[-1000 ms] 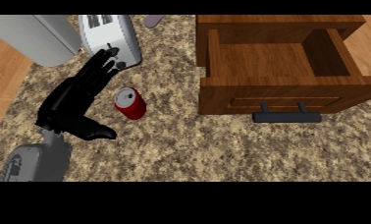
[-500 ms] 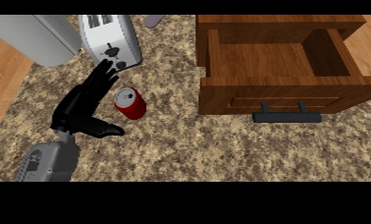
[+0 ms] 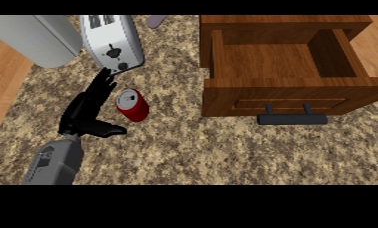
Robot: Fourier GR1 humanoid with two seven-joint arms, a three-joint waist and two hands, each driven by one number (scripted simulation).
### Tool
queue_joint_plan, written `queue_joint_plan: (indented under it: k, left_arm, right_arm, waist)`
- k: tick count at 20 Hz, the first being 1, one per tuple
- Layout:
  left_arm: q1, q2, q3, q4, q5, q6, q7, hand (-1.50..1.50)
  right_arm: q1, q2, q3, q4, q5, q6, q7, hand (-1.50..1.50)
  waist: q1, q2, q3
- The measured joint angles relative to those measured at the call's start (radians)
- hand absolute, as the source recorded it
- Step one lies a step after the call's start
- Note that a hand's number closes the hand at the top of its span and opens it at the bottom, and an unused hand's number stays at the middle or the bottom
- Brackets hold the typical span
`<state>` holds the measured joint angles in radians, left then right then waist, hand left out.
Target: Pick up the can, place it into the drawer and close the drawer
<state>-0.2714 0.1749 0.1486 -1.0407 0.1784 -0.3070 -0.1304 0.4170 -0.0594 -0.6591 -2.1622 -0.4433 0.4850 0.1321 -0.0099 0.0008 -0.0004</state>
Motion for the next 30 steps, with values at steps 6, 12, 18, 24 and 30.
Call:
queue_joint_plan:
  k: [6, 12, 18, 24, 30]
  left_arm:
    - [-0.051, 0.01, 0.013, 0.167, -0.03, -0.017, -0.089, -1.5]
    - [-0.113, 0.019, 0.028, 0.376, -0.063, -0.04, -0.211, -1.5]
    - [-0.192, 0.009, 0.037, 0.563, -0.089, -0.057, -0.308, -1.5]
    - [-0.255, 0.003, 0.058, 0.681, -0.089, -0.066, -0.35, -1.5]
    - [-0.316, -0.007, 0.086, 0.758, -0.068, -0.095, -0.358, 1.5]
  right_arm:
    - [-0.005, 0.021, -0.014, -0.031, -0.009, 0.01, 0.027, -1.5]
    - [-0.008, 0.032, -0.028, -0.049, -0.021, 0.026, 0.051, -1.5]
    - [-0.02, 0.002, -0.069, -0.048, -0.08, 0.033, 0.087, -1.5]
    - [-0.013, 0.016, -0.092, -0.051, -0.093, 0.06, 0.094, -1.5]
    - [-0.012, 0.041, -0.085, -0.057, -0.071, 0.076, 0.093, -1.5]
  waist:
    - [-0.001, 0.0, 0.0]
    - [-0.004, 0.001, 0.0]
    - [-0.007, 0.002, -0.001]
    - [-0.008, 0.002, -0.001]
    - [-0.01, 0.003, -0.001]
